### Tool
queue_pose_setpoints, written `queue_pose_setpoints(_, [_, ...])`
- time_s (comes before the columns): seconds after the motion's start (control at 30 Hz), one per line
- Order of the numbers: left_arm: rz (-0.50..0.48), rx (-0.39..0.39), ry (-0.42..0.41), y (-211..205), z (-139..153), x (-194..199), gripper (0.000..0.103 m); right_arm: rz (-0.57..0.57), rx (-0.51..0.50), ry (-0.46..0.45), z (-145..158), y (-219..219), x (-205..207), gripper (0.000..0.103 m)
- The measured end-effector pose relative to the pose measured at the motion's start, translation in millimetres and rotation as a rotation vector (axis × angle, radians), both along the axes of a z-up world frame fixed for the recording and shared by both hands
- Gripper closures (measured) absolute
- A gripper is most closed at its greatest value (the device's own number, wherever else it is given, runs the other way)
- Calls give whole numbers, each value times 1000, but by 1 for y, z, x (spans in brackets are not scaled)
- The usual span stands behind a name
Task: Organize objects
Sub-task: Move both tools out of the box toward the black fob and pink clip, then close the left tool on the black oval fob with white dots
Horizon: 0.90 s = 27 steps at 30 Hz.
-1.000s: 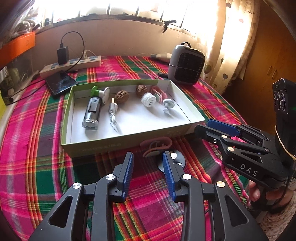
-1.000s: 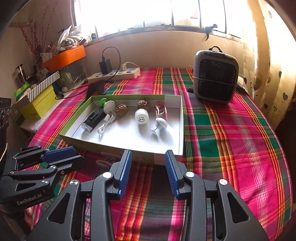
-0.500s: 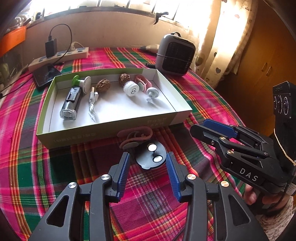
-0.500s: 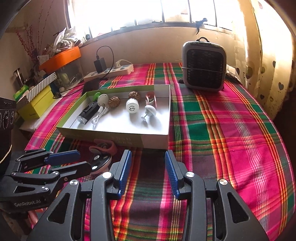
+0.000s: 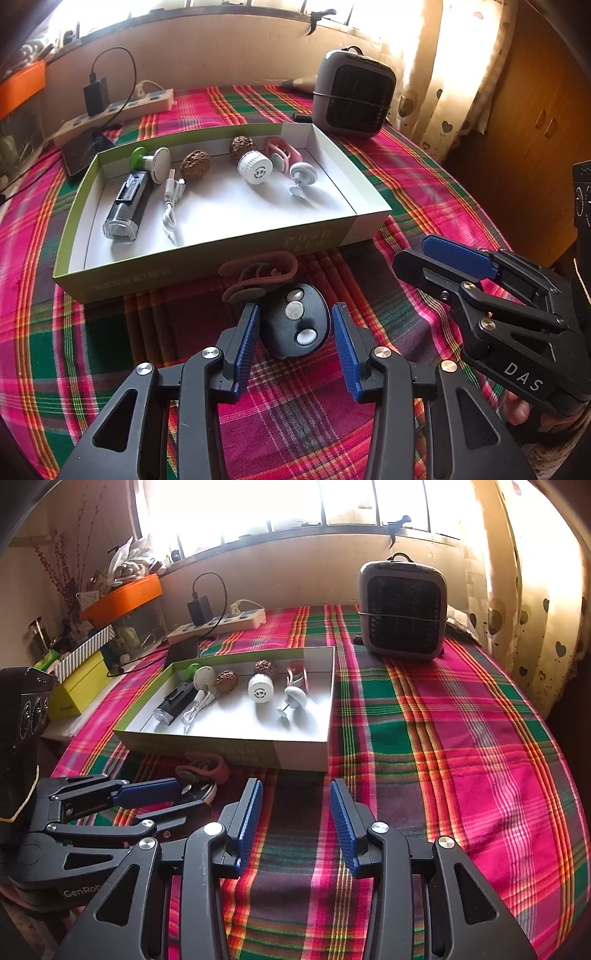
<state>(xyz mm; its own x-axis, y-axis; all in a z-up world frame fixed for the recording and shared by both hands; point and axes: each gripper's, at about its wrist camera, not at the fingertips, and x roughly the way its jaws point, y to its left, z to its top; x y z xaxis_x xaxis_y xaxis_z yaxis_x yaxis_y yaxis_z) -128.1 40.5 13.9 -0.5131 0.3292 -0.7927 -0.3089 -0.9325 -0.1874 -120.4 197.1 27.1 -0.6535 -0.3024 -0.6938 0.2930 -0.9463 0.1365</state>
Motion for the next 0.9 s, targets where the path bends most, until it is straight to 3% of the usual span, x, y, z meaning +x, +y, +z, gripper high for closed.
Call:
queue_pose_setpoints(0.23, [5,-32,-4,4,-4,-2,64,2,-2,-5,-1,1,-1,63])
queue_pose_setpoints(0.9, [54,-23,6,-21,0,10,65,42,8,-26,-6,-13,-3,63])
